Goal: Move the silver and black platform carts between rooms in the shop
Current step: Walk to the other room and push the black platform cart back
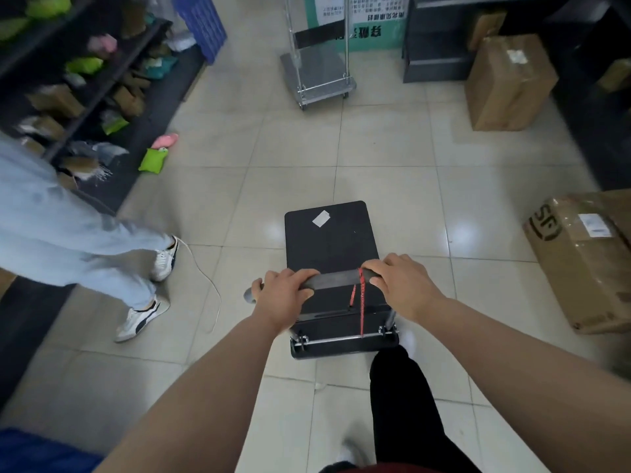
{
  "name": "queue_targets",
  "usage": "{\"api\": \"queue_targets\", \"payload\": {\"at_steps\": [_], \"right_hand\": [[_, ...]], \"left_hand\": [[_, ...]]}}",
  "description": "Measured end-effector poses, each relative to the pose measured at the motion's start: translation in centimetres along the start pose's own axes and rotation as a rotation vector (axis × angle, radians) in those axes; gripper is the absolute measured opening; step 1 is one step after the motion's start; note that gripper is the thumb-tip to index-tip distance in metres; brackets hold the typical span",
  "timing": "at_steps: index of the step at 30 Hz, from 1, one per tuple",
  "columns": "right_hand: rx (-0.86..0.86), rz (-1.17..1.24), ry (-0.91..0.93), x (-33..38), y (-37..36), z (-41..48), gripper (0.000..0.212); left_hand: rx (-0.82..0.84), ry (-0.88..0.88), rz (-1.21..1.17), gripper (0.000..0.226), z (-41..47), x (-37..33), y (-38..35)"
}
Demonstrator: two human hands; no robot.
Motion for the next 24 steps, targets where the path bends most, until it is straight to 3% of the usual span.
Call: {"api": "queue_targets", "payload": {"at_steps": [4,14,24], "right_hand": [[-0.041,-0.04,0.038,-0.8,2.7,8.0,0.031],[0.056,-0.028,0.046,-3.4,8.0,25.5,0.03],[0.029,-0.028,0.017,-2.7,11.9,40.4,0.032]], "left_hand": [[-0.015,0.04,-0.02,0.036,7.5,0.4,3.0],[-0.006,0.109,-0.052,0.036,23.5,0.6,8.8],[-0.01,0.059,-0.034,0.035,37.9,4.3,15.0]]}}
Point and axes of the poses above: each hand's wrist, its own z-axis towards the middle knuckle, its own y-axis out of the back of the hand, x = y × z, the point moved 6 cm from there along z, towards the middle knuckle, and after that the axes turned 10 degrees about -y, right-handed, at the moved point
